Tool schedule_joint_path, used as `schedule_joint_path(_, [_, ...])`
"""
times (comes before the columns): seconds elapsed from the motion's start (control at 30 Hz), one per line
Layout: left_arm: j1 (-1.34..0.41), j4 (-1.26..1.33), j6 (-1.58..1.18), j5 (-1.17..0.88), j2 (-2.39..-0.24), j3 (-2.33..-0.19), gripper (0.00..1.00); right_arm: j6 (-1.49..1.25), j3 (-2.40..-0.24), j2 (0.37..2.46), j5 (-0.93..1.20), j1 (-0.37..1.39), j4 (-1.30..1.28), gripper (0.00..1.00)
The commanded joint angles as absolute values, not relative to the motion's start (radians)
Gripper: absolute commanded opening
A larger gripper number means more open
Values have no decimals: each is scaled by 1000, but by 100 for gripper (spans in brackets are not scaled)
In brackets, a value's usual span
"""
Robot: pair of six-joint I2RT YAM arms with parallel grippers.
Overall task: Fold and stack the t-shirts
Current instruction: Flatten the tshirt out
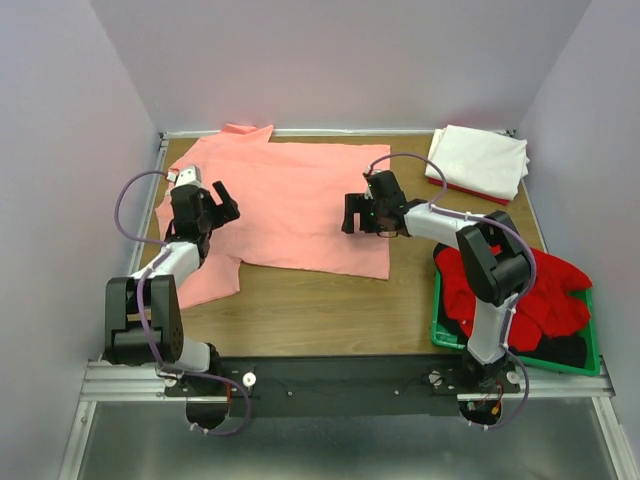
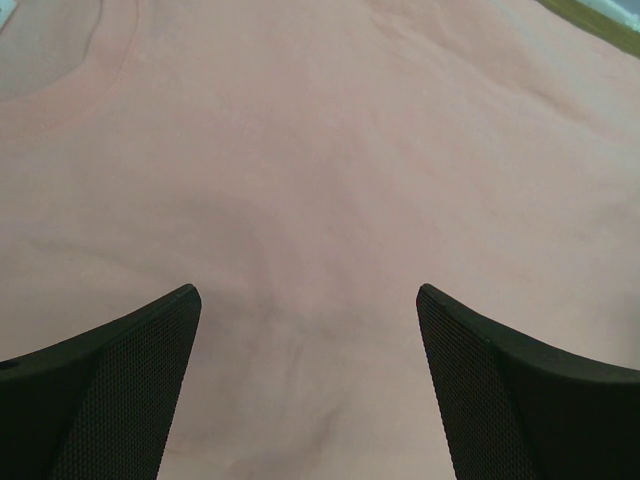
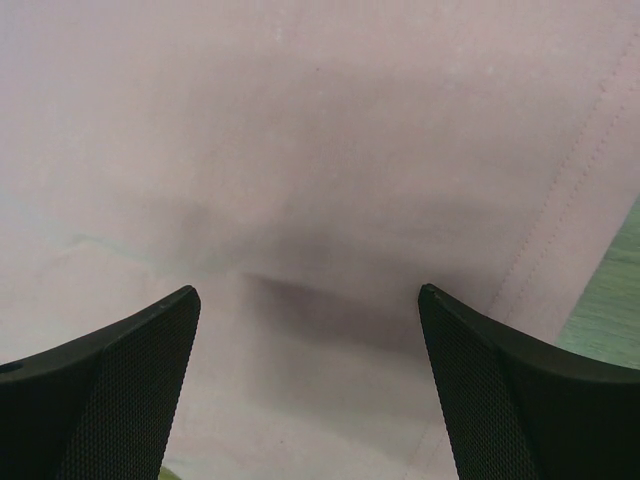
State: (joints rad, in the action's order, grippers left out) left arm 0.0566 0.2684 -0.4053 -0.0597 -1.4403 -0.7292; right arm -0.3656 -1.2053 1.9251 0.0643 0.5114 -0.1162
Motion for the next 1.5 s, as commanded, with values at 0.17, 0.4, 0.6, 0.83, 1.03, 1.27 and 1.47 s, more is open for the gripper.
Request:
schedule_joint_path(0.17, [35, 316, -452, 70, -1313, -624, 95, -454, -1135, 2006, -143, 500, -147, 97])
schedule_joint_path(0.4, [26, 322, -437, 23, -1353, -630, 95, -514, -1111, 2003, -230, 433, -229, 97])
schedule_joint_path(0.6, [-26, 293, -407, 57, -1381, -646, 95, -523, -1074, 1960, -264, 353, -250, 98])
schedule_joint_path(0.83, [-164, 161, -414, 221, -1417, -699, 94, -515, -1046, 1898, -291, 316, -276, 98])
schedule_joint_path(1.03, [-259, 43, -422, 234, -1442, -756, 92, -476, -1025, 1724, -252, 316, -339, 97])
schedule_joint_path(1.27, [-333, 5, -463, 226, -1546, -756, 93, -469, -977, 1592, -114, 328, -345, 100])
schedule_joint_path(1.47, [-333, 44, -477, 85, -1586, -781, 93, -471, -1003, 1661, -71, 360, -341, 100])
